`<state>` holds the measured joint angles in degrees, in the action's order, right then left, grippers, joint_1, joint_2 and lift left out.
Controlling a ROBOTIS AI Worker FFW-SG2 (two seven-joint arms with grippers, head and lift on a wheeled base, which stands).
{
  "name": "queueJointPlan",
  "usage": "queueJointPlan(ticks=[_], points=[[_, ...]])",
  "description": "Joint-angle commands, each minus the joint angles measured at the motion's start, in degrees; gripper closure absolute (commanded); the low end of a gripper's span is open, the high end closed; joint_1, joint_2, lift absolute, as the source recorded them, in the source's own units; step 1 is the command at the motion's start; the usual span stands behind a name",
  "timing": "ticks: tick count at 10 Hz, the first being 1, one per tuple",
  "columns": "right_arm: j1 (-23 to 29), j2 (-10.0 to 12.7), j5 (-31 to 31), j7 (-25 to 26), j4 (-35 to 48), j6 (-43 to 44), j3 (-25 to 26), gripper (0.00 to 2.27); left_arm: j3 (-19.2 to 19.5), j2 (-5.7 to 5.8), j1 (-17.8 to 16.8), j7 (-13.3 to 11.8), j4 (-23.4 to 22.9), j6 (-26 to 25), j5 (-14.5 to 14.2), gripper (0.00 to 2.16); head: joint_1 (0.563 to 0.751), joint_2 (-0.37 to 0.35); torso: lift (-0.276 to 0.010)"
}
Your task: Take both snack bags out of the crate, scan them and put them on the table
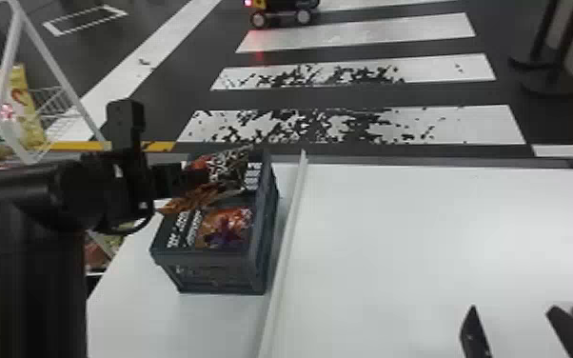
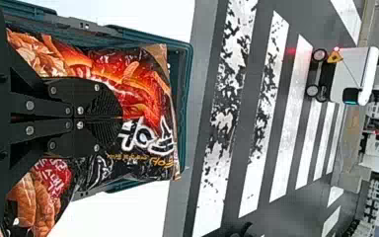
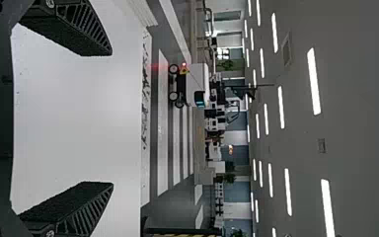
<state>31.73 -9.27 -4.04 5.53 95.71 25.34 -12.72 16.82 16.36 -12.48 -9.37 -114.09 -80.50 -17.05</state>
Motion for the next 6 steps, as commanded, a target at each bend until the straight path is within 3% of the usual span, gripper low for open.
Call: queueJointPlan(ticks=[1, 4, 6], points=[[0.0, 0.12, 0.09, 0.0, 0.0, -0.34, 0.06, 0.04, 0.15, -0.01, 0.18, 0.23, -1.93, -0.67, -0.44, 2.14, 0.695, 0.25, -0.094], [0.0, 0.21, 0.35, 0.0, 0.18, -1.04, 0.06, 0.05, 0.15, -1.06, 1.58, 2.08, -6.85, -1.73, -2.73, 2.14, 0.695, 0.245, -0.094], [-0.09, 0.12, 0.35, 0.0, 0.18, -1.22, 0.06, 0.05, -1.26, -3.35, 2.81, 4.01, -8.52, -1.55, -4.75, 2.14, 0.695, 0.227, -0.094]])
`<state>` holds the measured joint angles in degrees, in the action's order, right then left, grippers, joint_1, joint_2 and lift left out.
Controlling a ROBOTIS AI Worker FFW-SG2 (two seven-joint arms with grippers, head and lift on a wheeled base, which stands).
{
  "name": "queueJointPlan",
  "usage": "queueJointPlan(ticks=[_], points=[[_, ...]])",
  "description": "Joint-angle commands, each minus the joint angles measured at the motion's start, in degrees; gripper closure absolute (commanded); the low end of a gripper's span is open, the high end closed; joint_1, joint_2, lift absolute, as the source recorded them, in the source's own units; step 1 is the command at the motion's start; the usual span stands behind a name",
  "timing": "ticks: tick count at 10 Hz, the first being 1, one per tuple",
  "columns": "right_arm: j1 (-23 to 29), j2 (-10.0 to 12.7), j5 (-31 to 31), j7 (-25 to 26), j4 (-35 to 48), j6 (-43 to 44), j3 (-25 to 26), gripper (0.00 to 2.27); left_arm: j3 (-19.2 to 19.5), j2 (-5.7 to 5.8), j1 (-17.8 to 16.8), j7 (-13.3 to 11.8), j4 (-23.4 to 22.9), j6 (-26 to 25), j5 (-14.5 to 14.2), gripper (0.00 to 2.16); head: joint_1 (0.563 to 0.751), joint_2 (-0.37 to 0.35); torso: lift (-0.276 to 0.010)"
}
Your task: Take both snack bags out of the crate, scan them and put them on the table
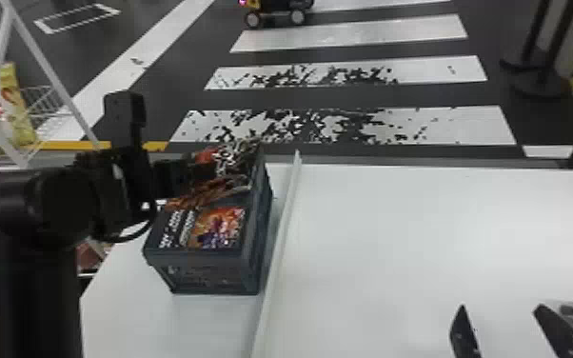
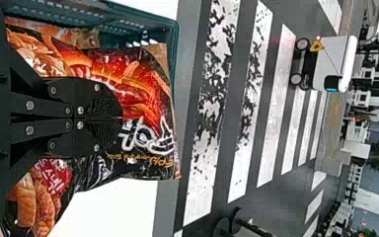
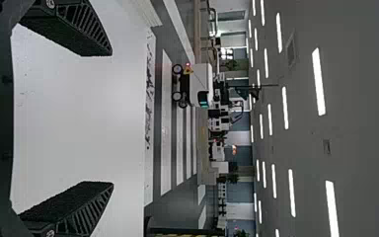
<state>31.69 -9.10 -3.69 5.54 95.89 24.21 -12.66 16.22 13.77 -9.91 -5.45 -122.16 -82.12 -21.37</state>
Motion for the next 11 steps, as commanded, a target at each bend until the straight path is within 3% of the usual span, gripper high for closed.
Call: queueJointPlan(ticks=[1, 3, 7, 9, 11], points=[[-0.05, -0.04, 0.09, 0.0, 0.0, -0.27, -0.17, 0.05, -2.07, -2.25, 0.41, 1.49, -1.15, 0.07, -1.13, 2.14, 0.695, 0.211, -0.094], [-0.05, -0.04, 0.0, 0.0, 0.0, -0.44, -0.08, 0.05, -6.03, -6.47, -0.03, 3.25, -2.2, 0.24, -0.52, 2.14, 0.695, 0.174, -0.094], [-0.05, -0.13, -0.17, 0.0, -0.09, -0.44, 0.18, 0.05, -16.14, -11.57, -0.11, 7.82, -2.2, 0.6, 1.24, 2.14, 0.695, 0.043, -0.094], [-0.22, -0.13, -0.17, 0.0, -0.26, -0.44, 0.09, 0.05, -22.11, -13.68, 0.94, 11.25, -1.94, 4.11, 2.03, 2.14, 0.695, -0.009, -0.094], [-0.31, -0.13, -0.44, 0.0, -0.88, -0.27, 0.09, 0.05, -27.12, -13.92, 1.82, 13.53, -0.62, 9.21, 3.79, 2.14, 0.695, -0.071, -0.094]])
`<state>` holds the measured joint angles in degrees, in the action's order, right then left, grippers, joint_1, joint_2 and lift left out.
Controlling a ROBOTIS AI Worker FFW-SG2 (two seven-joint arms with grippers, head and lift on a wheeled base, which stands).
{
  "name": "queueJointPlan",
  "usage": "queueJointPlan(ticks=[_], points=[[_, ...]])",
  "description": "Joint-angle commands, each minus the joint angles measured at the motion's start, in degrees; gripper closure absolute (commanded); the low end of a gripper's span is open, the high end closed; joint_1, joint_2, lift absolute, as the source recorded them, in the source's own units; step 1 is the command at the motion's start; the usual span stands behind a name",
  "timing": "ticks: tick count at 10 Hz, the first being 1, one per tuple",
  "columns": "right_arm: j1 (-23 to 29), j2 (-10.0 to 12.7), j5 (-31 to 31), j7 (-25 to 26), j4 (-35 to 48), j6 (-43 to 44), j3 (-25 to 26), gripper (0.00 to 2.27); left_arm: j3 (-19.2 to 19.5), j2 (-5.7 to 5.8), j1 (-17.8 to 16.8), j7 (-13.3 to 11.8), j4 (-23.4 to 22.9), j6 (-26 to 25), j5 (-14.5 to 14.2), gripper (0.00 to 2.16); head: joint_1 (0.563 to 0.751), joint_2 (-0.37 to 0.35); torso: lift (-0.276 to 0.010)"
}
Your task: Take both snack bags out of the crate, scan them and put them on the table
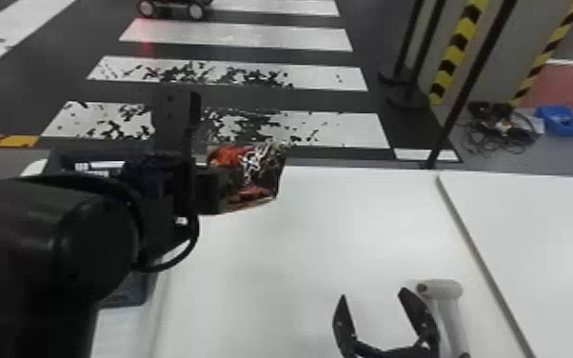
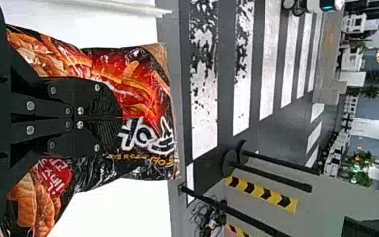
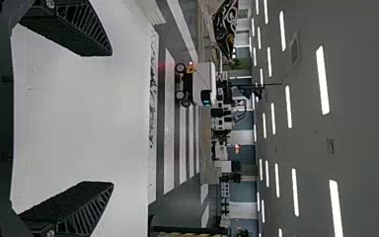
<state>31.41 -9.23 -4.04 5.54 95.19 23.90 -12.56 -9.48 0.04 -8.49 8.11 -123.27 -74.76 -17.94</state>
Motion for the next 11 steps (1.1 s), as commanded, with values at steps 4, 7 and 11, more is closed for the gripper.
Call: queueJointPlan(ticks=[4, 7, 11], points=[[-0.56, 0.0, -0.18, 0.0, -0.89, 0.4, -0.35, 0.05, -8.01, -0.19, 6.2, 6.13, 5.23, 14.5, 1.59, 2.14, 0.695, -0.124, -0.094], [-0.65, 0.0, -0.18, 0.0, -1.06, 0.4, -0.35, 0.05, -11.0, -0.19, 9.02, 8.33, 9.1, 20.66, 1.07, 2.14, 0.695, -0.148, -0.094], [-0.83, 0.09, -0.18, 0.0, -1.41, 0.4, -0.44, 0.05, -13.37, -0.19, 10.34, 9.82, 15.51, 29.27, -1.4, 2.14, 0.695, -0.183, -0.094]])
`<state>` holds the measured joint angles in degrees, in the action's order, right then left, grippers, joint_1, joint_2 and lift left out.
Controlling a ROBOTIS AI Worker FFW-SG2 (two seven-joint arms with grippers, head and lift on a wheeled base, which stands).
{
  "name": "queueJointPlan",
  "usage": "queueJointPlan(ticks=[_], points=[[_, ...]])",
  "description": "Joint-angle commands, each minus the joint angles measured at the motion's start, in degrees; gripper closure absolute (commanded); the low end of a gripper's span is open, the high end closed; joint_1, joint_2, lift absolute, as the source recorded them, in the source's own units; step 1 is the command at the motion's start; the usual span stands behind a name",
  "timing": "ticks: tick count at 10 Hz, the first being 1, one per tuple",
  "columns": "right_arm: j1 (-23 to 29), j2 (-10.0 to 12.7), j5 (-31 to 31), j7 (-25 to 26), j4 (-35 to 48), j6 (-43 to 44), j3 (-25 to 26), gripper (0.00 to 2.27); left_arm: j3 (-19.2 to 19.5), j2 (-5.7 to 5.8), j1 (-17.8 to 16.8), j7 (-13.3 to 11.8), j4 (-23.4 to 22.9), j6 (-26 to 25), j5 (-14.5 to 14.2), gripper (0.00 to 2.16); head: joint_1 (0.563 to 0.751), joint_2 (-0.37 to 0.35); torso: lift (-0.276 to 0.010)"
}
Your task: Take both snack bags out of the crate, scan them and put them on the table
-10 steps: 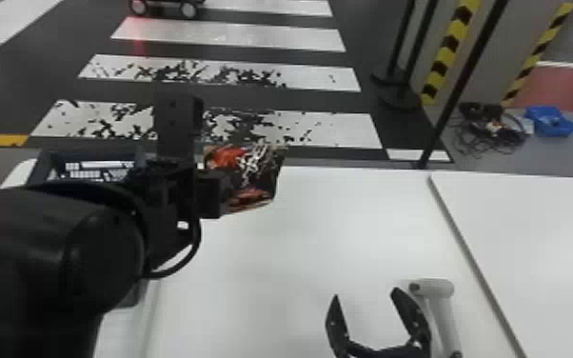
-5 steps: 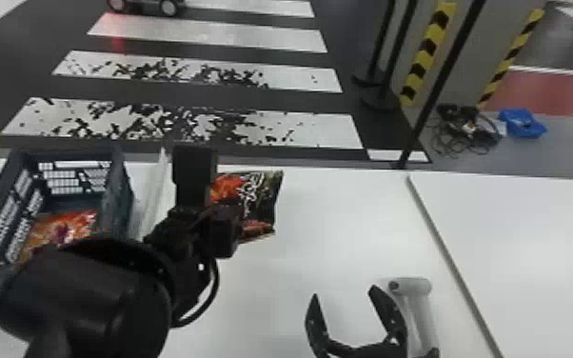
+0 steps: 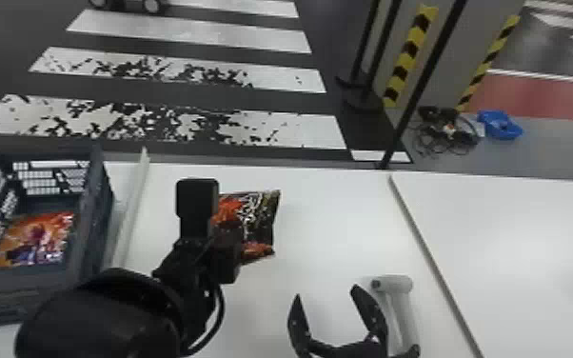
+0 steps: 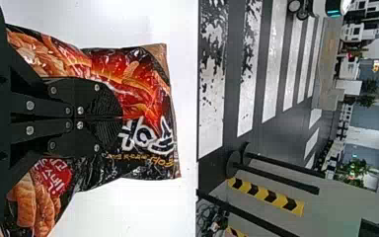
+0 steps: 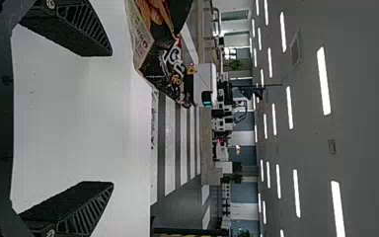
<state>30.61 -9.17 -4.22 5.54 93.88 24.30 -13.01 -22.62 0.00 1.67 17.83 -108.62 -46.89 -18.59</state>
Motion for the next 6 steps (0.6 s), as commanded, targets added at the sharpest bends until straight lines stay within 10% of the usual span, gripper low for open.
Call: queueJointPlan(ticks=[1, 4, 5, 6], points=[[-0.2, 0.03, 0.0, 0.0, -0.19, 0.0, 0.0, 0.05, -0.32, -0.15, 0.61, 0.27, 2.53, 2.28, -2.06, 2.14, 0.695, -0.19, -0.094], [-0.73, 0.03, 0.0, 0.0, -0.8, 0.0, -0.35, 0.05, -1.38, -0.15, 0.88, 0.18, 6.23, 5.1, -2.68, 2.14, 0.695, -0.204, -0.094], [-0.82, 0.03, 0.0, 0.0, -0.89, 0.0, -0.35, 0.05, -1.47, -0.15, 0.52, 0.01, 6.23, 5.27, -2.85, 1.74, 0.695, -0.208, -0.094], [-0.82, -0.06, 0.0, 0.0, -0.98, 0.0, -0.35, 0.05, -1.91, -0.15, 0.44, 0.27, 6.23, 7.03, -2.85, 0.55, 0.695, -0.212, -0.094]])
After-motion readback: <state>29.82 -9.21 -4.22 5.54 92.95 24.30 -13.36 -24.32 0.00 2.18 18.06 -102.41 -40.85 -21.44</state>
